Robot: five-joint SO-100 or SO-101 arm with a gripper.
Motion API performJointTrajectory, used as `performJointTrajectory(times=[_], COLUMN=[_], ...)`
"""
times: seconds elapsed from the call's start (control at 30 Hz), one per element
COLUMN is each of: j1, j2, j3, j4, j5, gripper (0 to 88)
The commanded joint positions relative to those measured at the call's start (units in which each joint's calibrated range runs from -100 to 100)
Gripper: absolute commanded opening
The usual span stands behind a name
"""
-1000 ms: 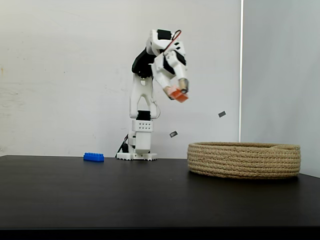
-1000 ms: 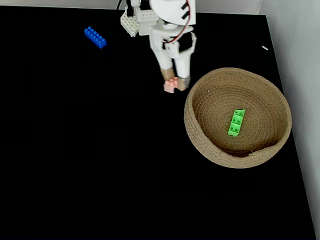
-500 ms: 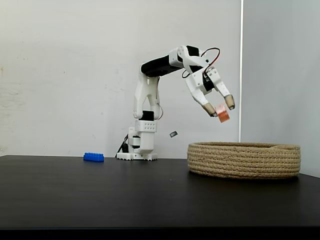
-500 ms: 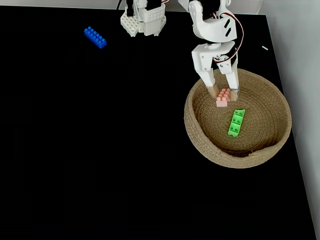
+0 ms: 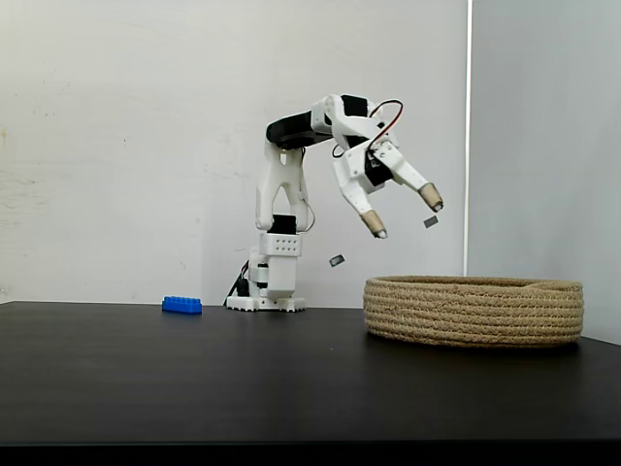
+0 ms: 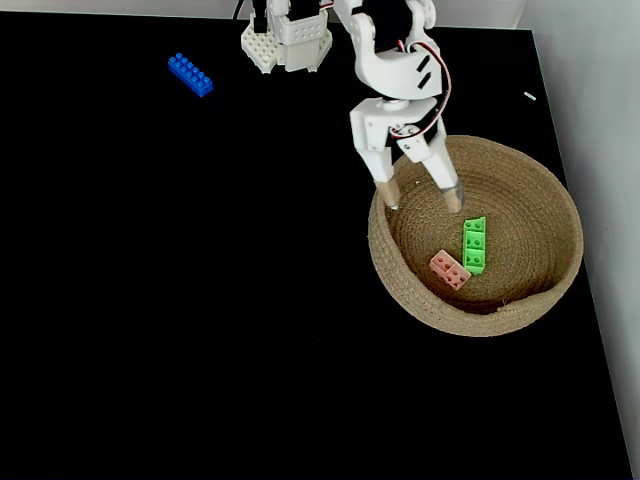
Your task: Place the lego blocks in the tray
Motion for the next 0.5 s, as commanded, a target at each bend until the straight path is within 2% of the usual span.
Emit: performJointTrajectory(times=[0.0, 0.2, 0.47], j1=[8.00, 24.82, 48.81], j2=[-9.62, -14.96, -15.82], j3=[3.49, 9.78, 10.24], j4=[0.61, 9.02, 20.35], j5=[2.30, 4.40, -1.12], gripper=[28.5, 30.0, 29.8])
